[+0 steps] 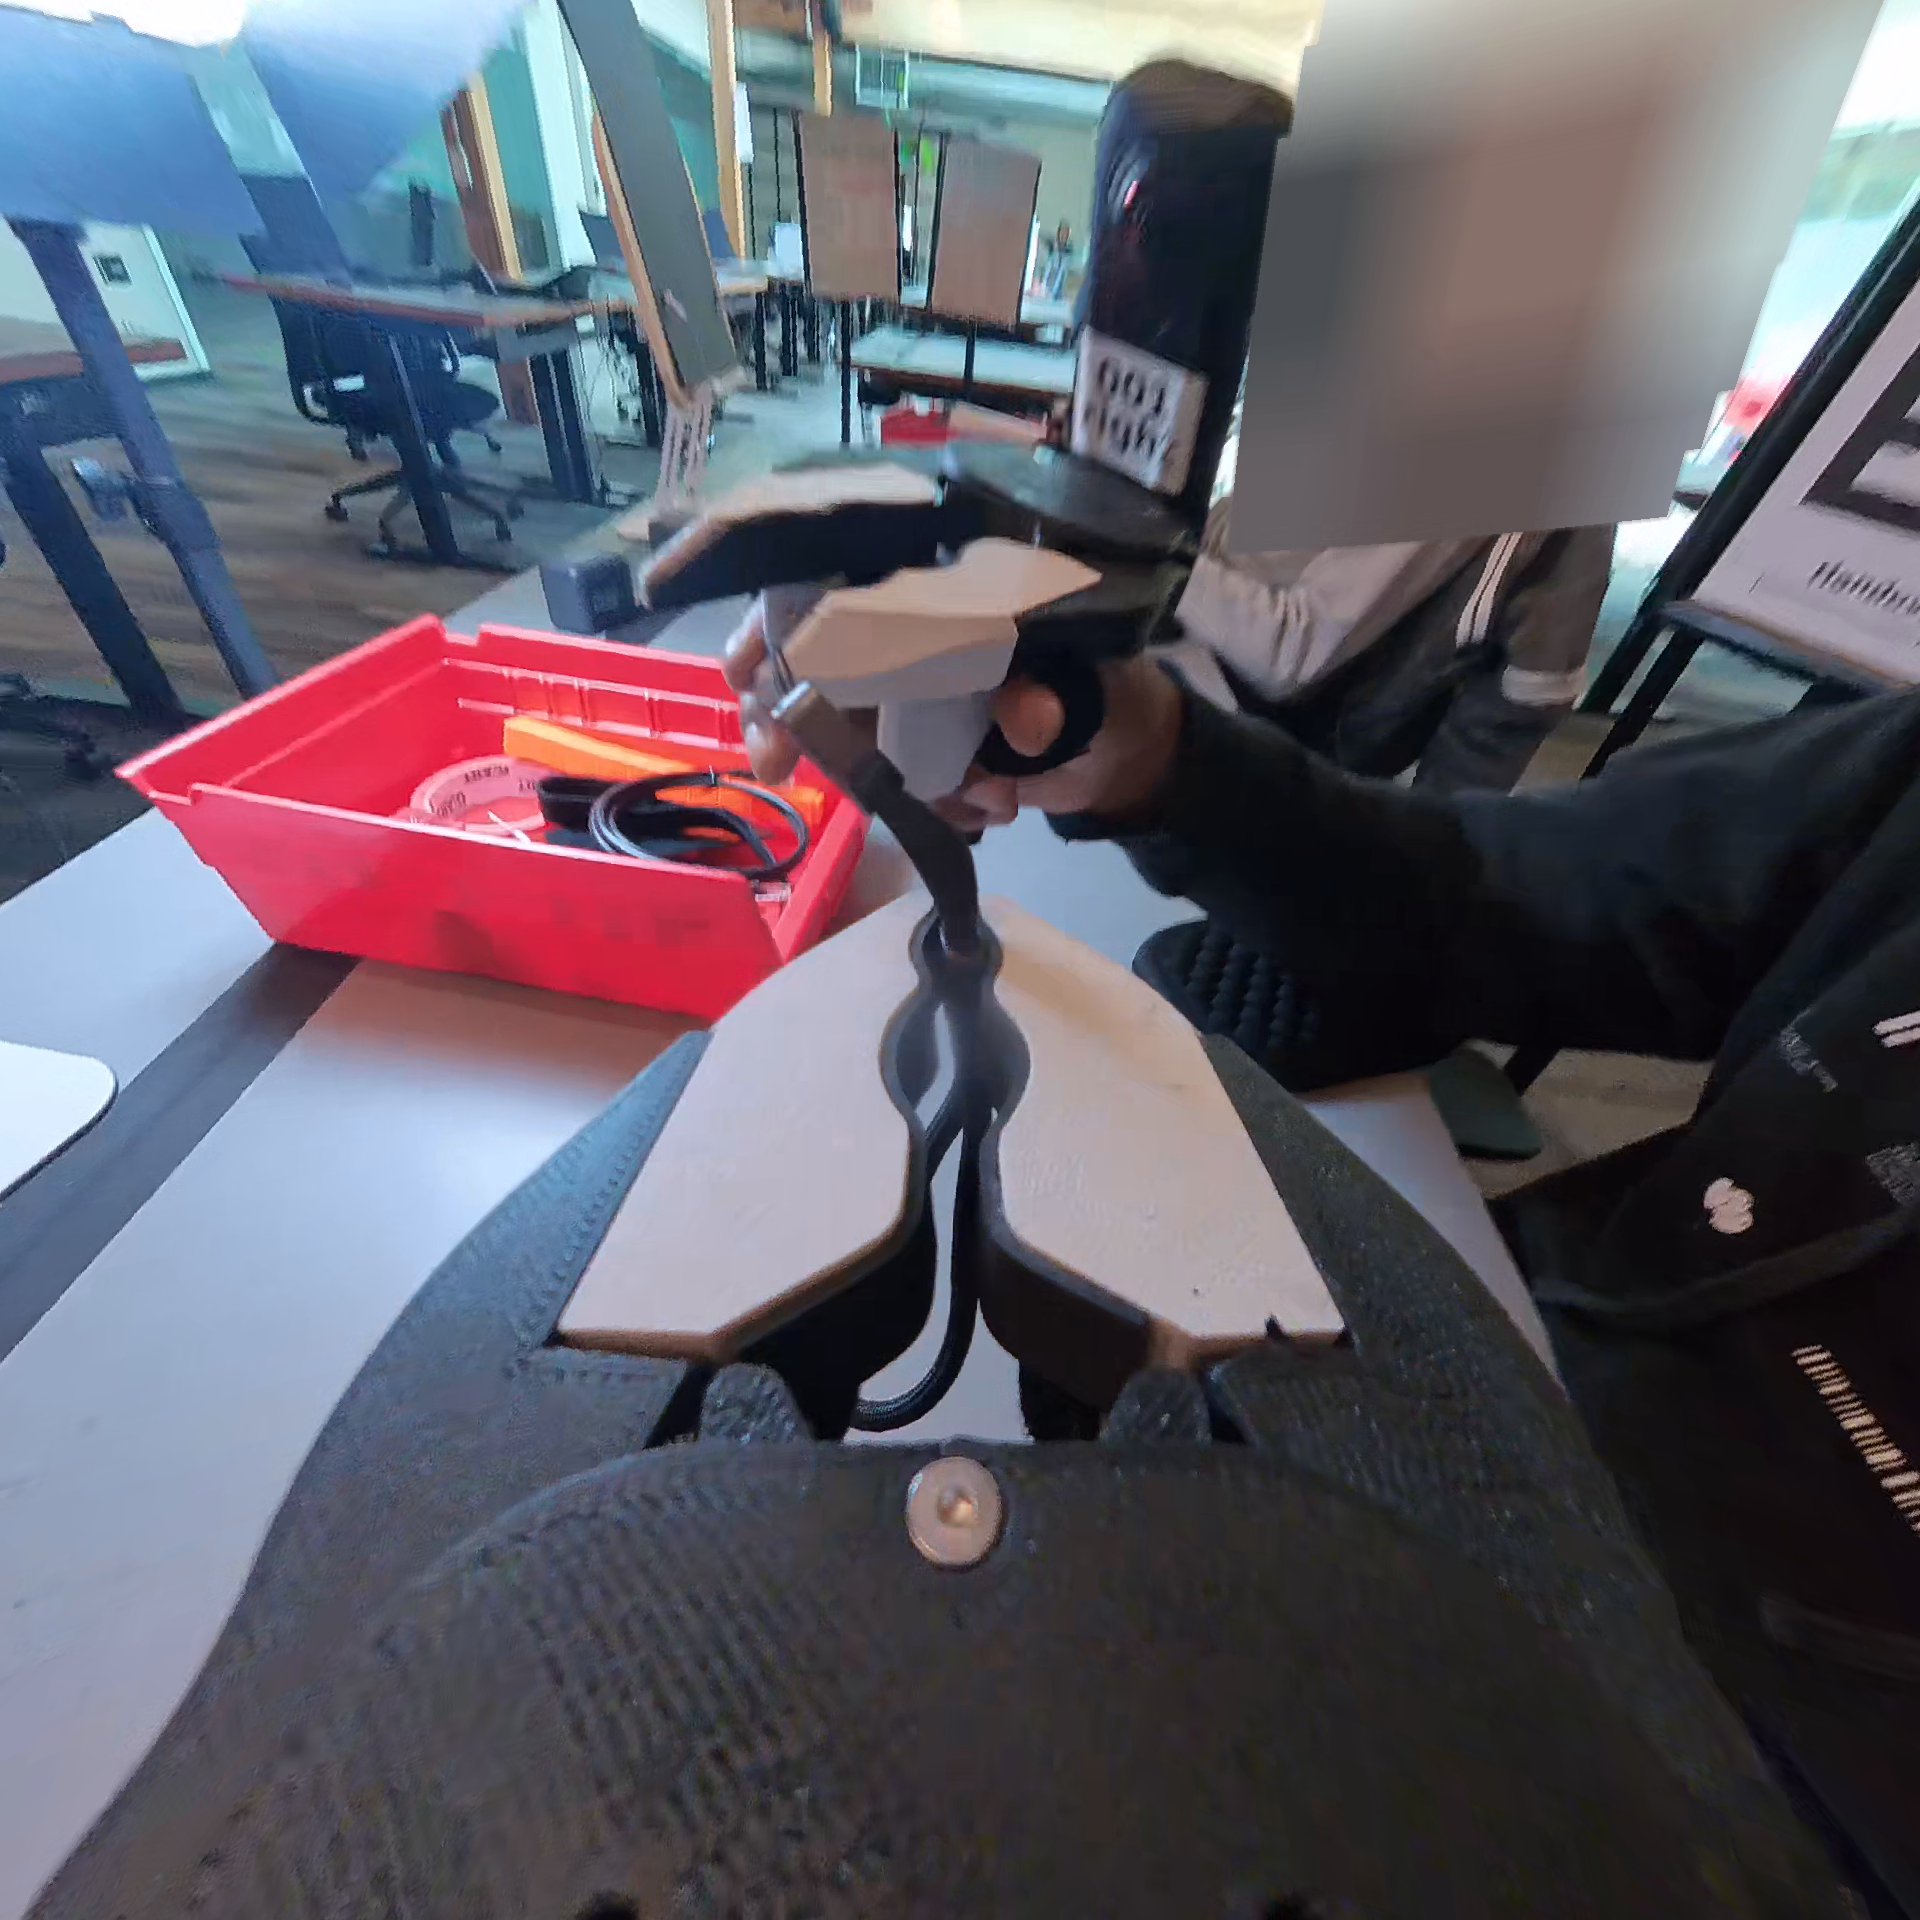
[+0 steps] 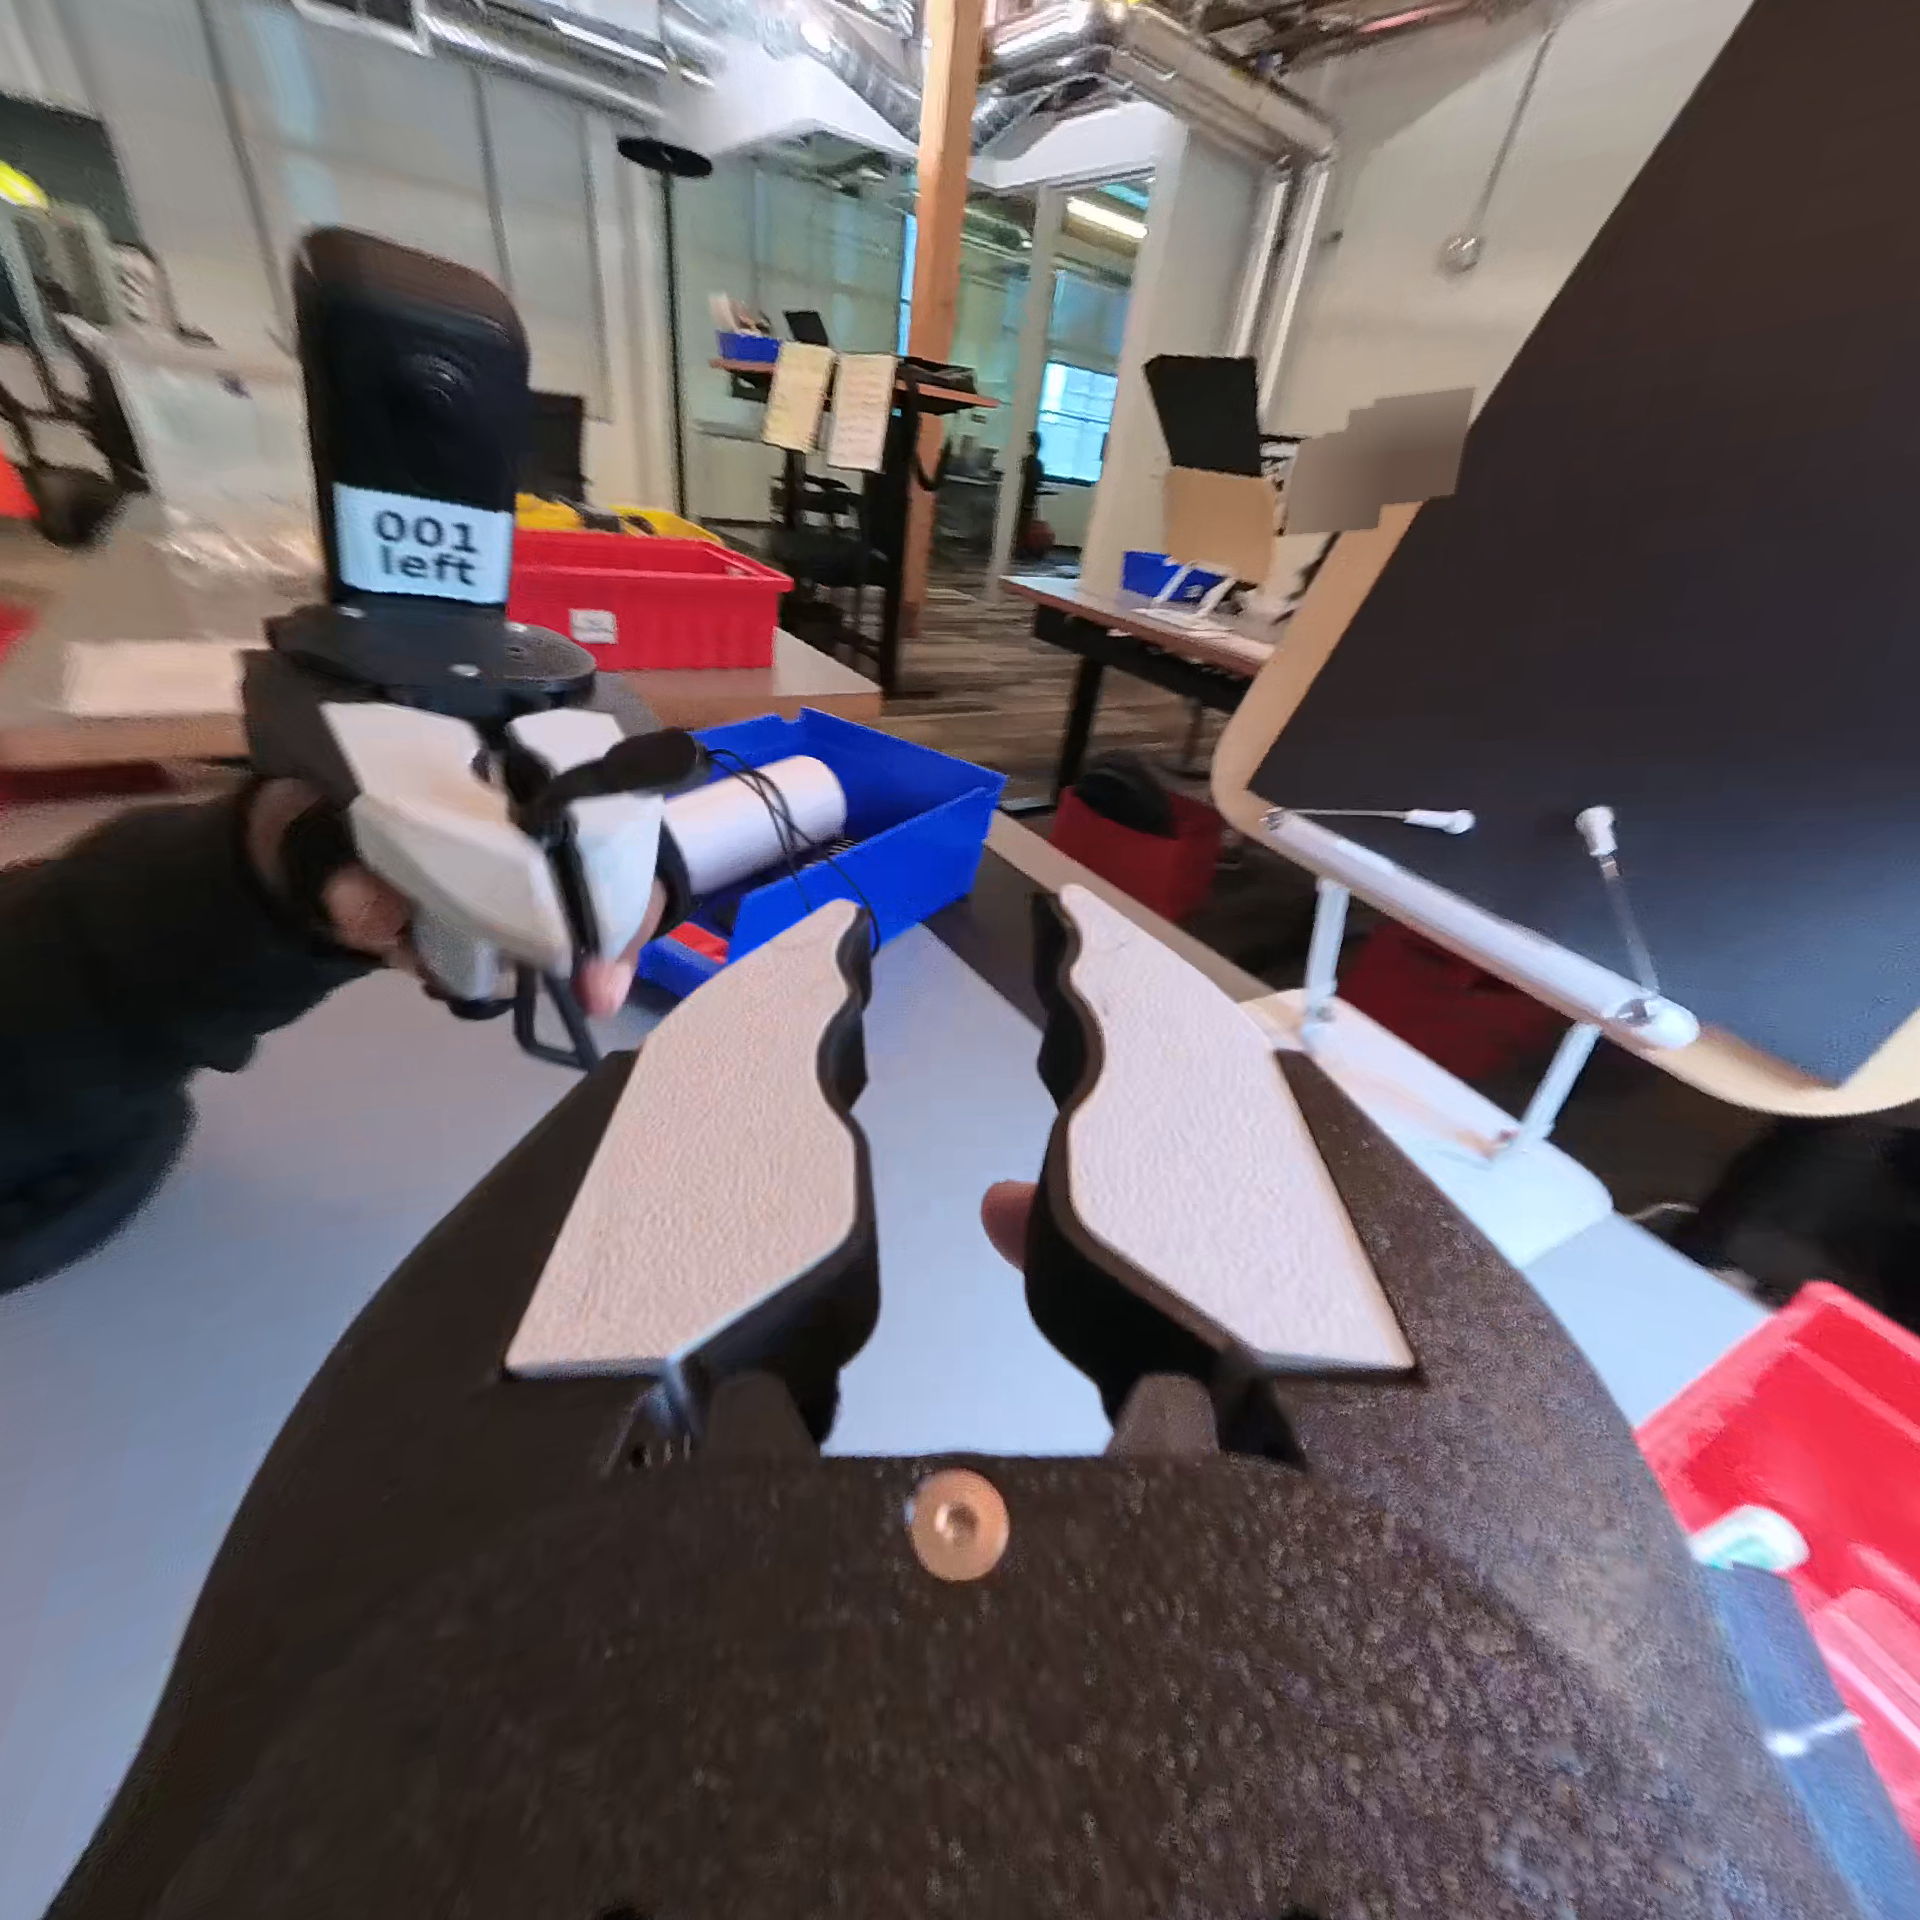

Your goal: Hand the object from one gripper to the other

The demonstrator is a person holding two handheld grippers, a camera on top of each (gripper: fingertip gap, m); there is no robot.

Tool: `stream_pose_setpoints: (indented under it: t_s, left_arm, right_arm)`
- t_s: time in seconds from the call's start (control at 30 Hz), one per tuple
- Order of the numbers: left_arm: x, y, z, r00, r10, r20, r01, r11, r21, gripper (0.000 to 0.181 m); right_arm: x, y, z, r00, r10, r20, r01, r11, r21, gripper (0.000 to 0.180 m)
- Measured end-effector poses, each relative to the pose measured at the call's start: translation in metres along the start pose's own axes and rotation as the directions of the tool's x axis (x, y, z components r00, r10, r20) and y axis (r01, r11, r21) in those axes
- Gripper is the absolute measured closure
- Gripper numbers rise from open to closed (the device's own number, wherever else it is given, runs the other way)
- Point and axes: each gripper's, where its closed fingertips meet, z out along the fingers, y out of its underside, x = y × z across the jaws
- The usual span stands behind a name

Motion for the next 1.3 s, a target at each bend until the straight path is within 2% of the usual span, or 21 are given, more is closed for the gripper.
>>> stream_pose_setpoints:
  t_s: [0.07, 0.2, 0.33, 0.53, 0.83, 1.07, 1.17, 1.3]
  left_arm:
    - [-0.005, -0.018, -0.015, 0.999, -0.041, -0.006, 0.041, 0.994, 0.103, 0.179]
    - [-0.018, -0.050, -0.053, 0.993, -0.120, -0.012, 0.118, 0.950, 0.288, 0.179]
    - [-0.024, -0.062, -0.073, 0.992, -0.125, 0.019, 0.110, 0.930, 0.351, 0.179]
    - [-0.021, -0.052, -0.053, 0.994, -0.107, 0.036, 0.092, 0.948, 0.305, 0.179]
    - [-0.026, -0.033, -0.021, 0.982, -0.172, 0.082, 0.144, 0.952, 0.270, 0.179]
    - [-0.029, -0.026, -0.010, 0.968, -0.237, 0.081, 0.205, 0.935, 0.289, 0.179]
    - [-0.029, -0.026, -0.010, 0.966, -0.246, 0.078, 0.213, 0.932, 0.293, 0.179]
    - [-0.042, -0.027, -0.022, 0.959, -0.245, 0.143, 0.193, 0.934, 0.301, 0.172]
  right_arm:
    - [0.002, 0.000, -0.004, 0.997, 0.061, 0.051, -0.061, 0.998, 0.008, 0.143]
    - [0.001, -0.002, -0.008, 0.981, 0.130, 0.145, -0.138, 0.989, 0.049, 0.141]
    - [-0.010, 0.004, -0.001, 0.968, 0.164, 0.192, -0.177, 0.983, 0.049, 0.143]
    - [-0.054, 0.007, 0.020, 0.982, 0.025, 0.188, -0.033, 0.999, 0.041, 0.154]
    - [-0.073, 0.020, 0.037, 0.978, -0.209, 0.028, 0.210, 0.977, -0.040, 0.162]
    - [-0.070, 0.031, 0.044, 0.969, -0.237, -0.067, 0.233, 0.971, -0.056, 0.163]
    - [-0.070, 0.033, 0.044, 0.967, -0.247, -0.055, 0.244, 0.968, -0.063, 0.175]
    - [-0.061, 0.029, 0.040, 0.954, -0.289, -0.080, 0.283, 0.955, -0.086, 0.176]
